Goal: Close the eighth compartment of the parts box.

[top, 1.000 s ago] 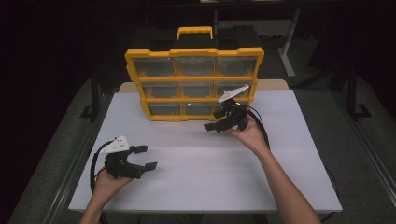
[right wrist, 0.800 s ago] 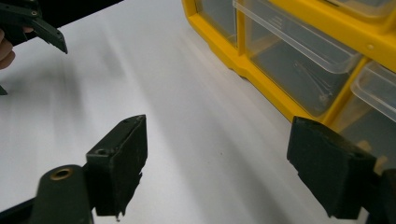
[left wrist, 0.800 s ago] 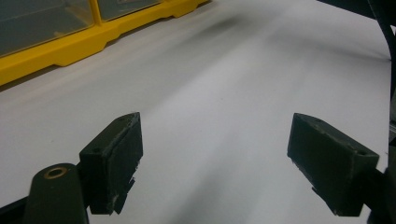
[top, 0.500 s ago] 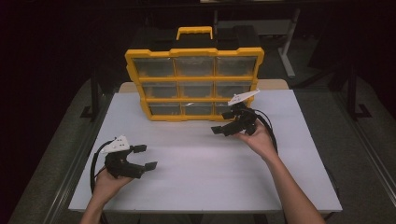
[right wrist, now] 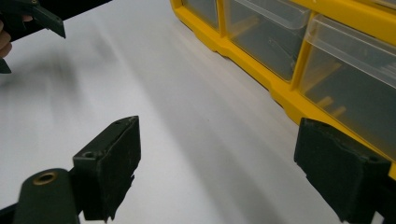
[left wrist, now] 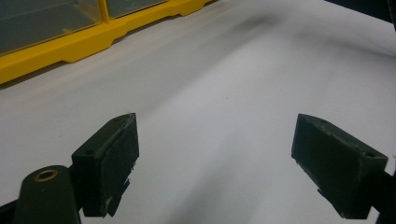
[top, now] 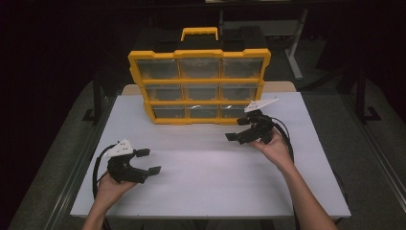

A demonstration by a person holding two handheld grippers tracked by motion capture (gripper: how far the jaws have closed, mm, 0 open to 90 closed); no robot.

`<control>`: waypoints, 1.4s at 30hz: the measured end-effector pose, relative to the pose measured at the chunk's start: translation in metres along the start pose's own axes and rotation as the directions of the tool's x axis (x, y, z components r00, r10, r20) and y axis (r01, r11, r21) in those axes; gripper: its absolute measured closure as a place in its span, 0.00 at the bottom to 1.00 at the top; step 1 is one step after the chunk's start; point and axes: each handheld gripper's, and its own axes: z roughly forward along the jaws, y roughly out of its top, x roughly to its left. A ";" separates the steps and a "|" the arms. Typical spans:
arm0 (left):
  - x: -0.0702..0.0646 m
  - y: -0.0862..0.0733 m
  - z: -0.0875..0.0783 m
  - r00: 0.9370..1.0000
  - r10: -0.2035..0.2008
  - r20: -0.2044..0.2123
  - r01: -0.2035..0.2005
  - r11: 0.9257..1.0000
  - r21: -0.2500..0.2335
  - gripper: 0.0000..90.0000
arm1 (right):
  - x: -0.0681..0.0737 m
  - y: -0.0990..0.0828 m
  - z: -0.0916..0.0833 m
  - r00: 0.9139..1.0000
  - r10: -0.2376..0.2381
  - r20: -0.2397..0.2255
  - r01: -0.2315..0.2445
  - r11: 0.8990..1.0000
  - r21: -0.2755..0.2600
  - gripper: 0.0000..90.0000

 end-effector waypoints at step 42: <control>0.003 -0.002 -0.002 1.000 -0.010 -0.011 0.010 1.000 -0.013 0.16 | 0.000 -0.046 -0.041 0.997 0.014 0.080 -0.011 0.999 -0.033 0.15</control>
